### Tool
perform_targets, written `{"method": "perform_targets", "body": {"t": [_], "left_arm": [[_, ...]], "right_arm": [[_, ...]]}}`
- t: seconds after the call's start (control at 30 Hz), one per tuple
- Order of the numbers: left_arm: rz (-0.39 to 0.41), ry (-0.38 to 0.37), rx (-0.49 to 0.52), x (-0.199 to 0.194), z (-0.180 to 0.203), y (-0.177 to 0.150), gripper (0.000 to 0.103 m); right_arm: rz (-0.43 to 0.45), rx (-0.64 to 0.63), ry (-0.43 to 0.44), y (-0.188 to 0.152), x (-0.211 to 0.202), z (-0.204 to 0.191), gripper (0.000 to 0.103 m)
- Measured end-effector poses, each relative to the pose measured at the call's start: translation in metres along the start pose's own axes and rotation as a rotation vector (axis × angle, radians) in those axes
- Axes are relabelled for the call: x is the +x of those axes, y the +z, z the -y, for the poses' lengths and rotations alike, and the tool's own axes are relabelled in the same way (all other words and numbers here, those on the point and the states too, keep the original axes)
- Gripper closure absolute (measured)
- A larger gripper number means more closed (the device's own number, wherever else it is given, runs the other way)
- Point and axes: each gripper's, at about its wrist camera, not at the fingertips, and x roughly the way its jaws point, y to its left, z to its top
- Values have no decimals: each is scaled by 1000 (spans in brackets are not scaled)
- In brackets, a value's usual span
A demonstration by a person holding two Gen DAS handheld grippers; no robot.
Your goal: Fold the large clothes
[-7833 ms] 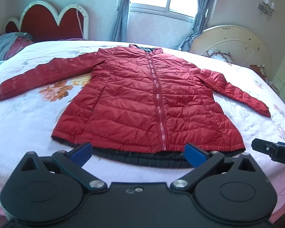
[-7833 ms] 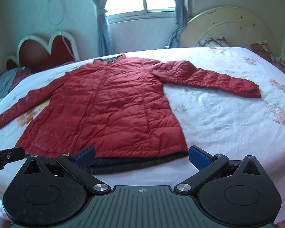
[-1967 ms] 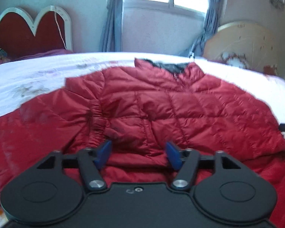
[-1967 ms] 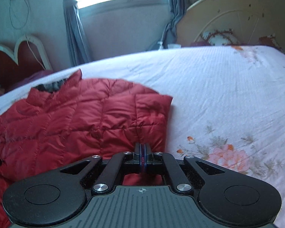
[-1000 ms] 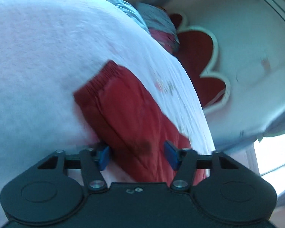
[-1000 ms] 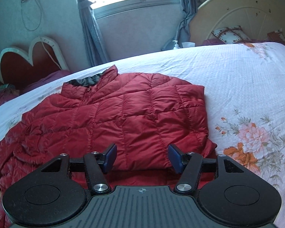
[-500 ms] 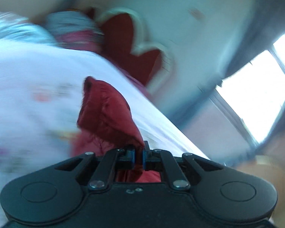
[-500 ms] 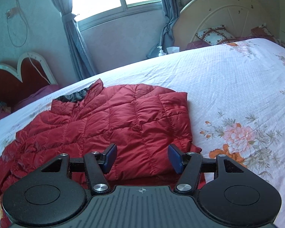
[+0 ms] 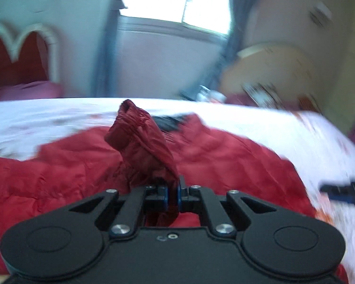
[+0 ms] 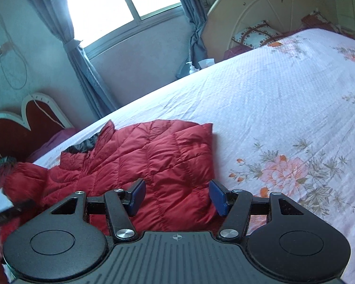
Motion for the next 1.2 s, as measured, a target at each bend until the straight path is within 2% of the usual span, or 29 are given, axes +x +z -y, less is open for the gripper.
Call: {"method": "perform_targets", "body": {"t": [0.27, 0.3, 0.37, 0.4, 0.43, 0.47, 0.5, 0.53, 0.63, 0.73, 0.77, 0.8, 0.87, 0.9, 0.93, 1.0, 1.2], "left_arm": [[-97, -97, 78, 34, 67, -15, 96], [-112, -107, 89, 40, 76, -15, 93], [-137, -136, 104, 46, 86, -17, 77], [-147, -158, 108, 48, 90, -18, 54], [-144, -189, 108, 47, 93, -20, 35], [-128, -207, 112, 38, 96, -21, 33], [-103, -218, 121, 29, 96, -21, 35], [-77, -224, 125, 18, 93, -21, 40], [-10, -205, 70, -19, 61, -19, 57], [49, -51, -19, -46, 2, -21, 66], [53, 13, -45, -51, -19, -22, 69], [44, 72, -72, -54, -39, -24, 72], [24, 170, -118, -57, -78, -26, 73], [16, 202, -126, -56, -90, -27, 73], [2, 231, -134, -54, -102, -29, 73], [-22, 234, -135, -49, -115, -32, 73], [-3, 195, -64, -38, -104, -31, 73]], "right_arm": [[-22, 67, 32, 12, -4, 41, 43], [-22, 73, 45, 13, -5, 45, 43], [-19, 85, 54, 15, -7, 49, 43], [-19, 90, 57, 16, -7, 50, 43], [-17, 95, 62, 17, -8, 51, 43], [-18, 100, 72, 19, -7, 51, 42], [-20, 101, 83, 20, -6, 49, 38], [-15, 97, 94, 21, -5, 47, 24], [-26, 69, 161, 21, 2, 33, 22], [-76, 28, 196, 15, 21, 14, 23], [-97, 15, 198, 13, 28, 9, 28], [-129, 5, 203, 10, 38, 4, 41], [-180, 2, 213, 3, 55, -3, 53], [-196, 2, 221, 0, 62, -6, 59], [-210, -1, 222, -2, 67, -9, 62], [-213, -10, 225, -5, 72, -12, 87], [-90, -114, 205, 0, 35, -20, 88]]}}
